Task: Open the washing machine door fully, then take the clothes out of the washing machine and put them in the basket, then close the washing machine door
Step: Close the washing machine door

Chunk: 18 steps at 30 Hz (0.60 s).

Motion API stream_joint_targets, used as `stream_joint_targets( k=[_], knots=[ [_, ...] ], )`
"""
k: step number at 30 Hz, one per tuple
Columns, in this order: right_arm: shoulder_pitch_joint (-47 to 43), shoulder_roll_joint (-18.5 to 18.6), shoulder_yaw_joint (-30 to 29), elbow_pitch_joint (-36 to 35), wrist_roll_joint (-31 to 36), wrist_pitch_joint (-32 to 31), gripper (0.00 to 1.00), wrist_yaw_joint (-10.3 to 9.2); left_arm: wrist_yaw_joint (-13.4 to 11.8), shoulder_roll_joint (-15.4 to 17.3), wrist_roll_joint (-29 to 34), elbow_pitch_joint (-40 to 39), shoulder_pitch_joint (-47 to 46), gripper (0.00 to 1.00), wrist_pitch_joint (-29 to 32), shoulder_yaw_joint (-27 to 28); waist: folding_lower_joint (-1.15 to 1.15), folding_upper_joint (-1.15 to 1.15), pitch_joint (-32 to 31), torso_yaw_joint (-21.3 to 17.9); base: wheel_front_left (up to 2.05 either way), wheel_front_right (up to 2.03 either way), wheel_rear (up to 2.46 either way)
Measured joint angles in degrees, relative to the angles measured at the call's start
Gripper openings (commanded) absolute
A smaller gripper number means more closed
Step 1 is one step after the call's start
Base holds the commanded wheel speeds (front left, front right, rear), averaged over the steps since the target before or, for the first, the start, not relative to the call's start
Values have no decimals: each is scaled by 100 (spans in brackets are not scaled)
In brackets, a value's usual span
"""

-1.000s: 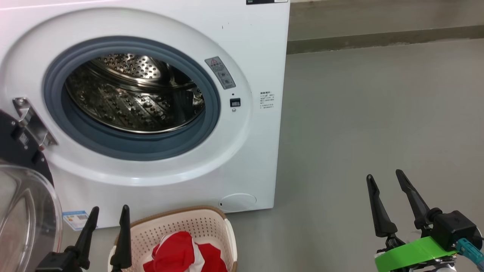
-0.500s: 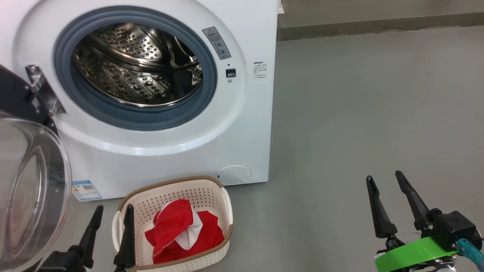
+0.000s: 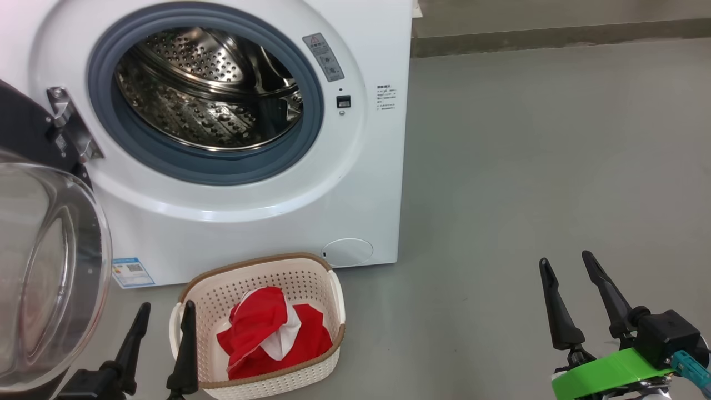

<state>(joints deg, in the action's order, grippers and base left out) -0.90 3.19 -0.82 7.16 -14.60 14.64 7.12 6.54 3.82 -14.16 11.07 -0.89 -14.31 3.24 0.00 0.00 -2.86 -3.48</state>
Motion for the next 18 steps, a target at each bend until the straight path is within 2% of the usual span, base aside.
stream_joint_targets(
  k=[12, 18],
  knots=[
    [-7, -9, -9, -21, 1, 0, 100, -1, -57, 43, 33, -105, -2, 100, 0, -5, 0, 0, 6, 359, 0, 0, 0],
    [-9, -7, 23, -56, 1, 0, 100, 0, -207, 45, 112, -254, -2, 100, 0, -2, 0, 0, -10, 649, 0, 0, 0]
  ],
)
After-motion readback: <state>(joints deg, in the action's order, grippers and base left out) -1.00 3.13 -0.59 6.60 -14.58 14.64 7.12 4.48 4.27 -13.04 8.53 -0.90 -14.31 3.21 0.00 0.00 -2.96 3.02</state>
